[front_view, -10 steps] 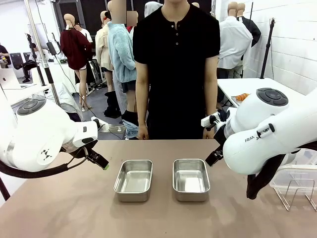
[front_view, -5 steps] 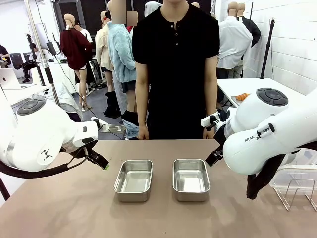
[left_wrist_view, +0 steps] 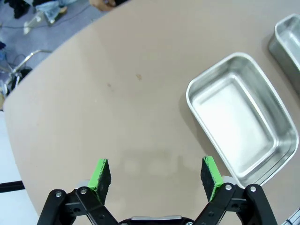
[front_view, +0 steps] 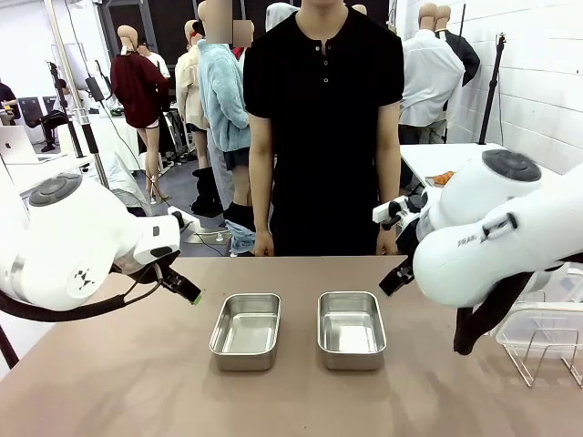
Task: Place the bread in airtight containers.
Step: Lift both Airtight Container.
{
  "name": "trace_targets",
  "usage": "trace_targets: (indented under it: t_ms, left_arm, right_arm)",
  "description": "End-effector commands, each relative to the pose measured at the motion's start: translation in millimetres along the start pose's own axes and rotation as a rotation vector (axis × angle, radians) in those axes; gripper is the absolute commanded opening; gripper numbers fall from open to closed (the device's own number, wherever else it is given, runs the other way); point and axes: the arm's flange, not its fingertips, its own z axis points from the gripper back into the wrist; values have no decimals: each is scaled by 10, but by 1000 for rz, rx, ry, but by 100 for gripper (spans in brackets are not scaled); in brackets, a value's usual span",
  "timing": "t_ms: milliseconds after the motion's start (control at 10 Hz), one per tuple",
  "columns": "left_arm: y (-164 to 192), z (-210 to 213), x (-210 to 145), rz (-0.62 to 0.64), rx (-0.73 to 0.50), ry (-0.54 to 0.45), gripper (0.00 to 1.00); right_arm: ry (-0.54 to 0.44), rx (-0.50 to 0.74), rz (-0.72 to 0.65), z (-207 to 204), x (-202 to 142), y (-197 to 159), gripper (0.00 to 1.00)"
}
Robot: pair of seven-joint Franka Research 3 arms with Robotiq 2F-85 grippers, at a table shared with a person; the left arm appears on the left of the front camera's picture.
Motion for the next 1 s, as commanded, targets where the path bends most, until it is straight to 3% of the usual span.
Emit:
trace_targets:
  t_ms: [0,200,600,900]
  left_arm:
    - [21,403,115,81,-23,-76,100]
    - [59,876,228,151,-122,-88,100]
    - [4,1641,243,95,-299,-155,100]
    - [-9,1769,217,84,-265,-138,100]
  right_arm:
    - [-89,73,-31,512,-258,-288,100]
    - [-143,95,-83,863,-367,-570,100]
    - [-274,201,-125,1394,-654,-920,100]
    - [-325,217,-86,1579,-669,-917,100]
